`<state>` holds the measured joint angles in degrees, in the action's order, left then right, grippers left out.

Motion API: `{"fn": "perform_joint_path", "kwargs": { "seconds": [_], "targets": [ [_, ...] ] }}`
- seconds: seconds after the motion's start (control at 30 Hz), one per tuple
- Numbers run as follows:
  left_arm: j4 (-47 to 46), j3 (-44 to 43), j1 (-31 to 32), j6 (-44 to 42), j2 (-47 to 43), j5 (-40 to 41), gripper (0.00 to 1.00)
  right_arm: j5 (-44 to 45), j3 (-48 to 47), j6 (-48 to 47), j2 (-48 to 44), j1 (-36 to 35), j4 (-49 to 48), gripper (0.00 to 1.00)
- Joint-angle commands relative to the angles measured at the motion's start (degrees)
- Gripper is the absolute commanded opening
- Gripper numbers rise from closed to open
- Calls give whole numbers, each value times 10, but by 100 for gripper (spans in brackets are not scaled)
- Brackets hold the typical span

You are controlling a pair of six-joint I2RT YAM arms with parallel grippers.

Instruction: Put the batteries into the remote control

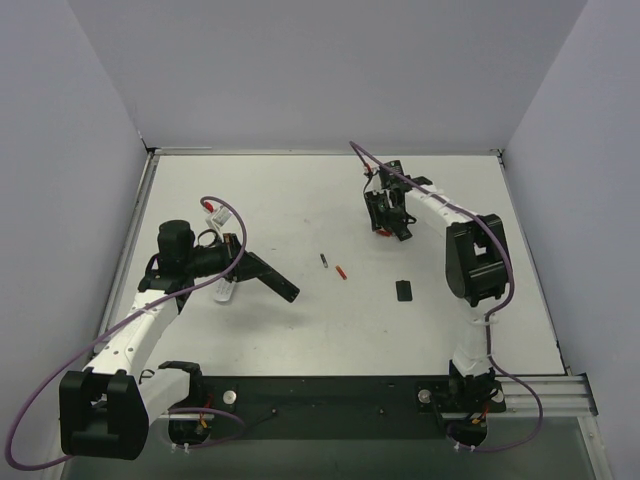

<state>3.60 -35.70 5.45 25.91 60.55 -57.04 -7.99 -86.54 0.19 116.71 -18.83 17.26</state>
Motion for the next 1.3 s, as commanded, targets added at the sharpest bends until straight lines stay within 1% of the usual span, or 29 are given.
{"fn": "perform_joint_path", "kwargs": {
  "seconds": [0.0,0.33,0.6,0.63,0.8,0.93,1.0,1.13,1.27],
  "targets": [
    [-24,0,-4,-2,-10,-8,0,-4,-37,-39,17,2,55,32],
    [-23,1,-4,-2,-10,-7,0,1,-71,-50,48,3,79,32],
    [-23,0,-4,-2,-12,-7,0,2,-93,-58,73,2,117,31],
    [-23,1,-4,-2,-11,-8,0,2,-93,-59,74,1,118,30],
    [-23,1,-4,-2,-12,-8,0,7,-96,-62,78,2,130,27],
    [-22,1,-4,-2,-12,-9,0,2,-87,-60,71,-2,134,22],
    [-23,0,-4,-2,-13,-9,0,1,-76,-56,65,-2,135,22],
    [-22,0,-4,-2,-14,-10,0,0,-56,-28,57,-7,139,16],
    [-23,1,-4,-2,-18,-11,0,0,-20,-8,37,-17,144,13]
  ]
}}
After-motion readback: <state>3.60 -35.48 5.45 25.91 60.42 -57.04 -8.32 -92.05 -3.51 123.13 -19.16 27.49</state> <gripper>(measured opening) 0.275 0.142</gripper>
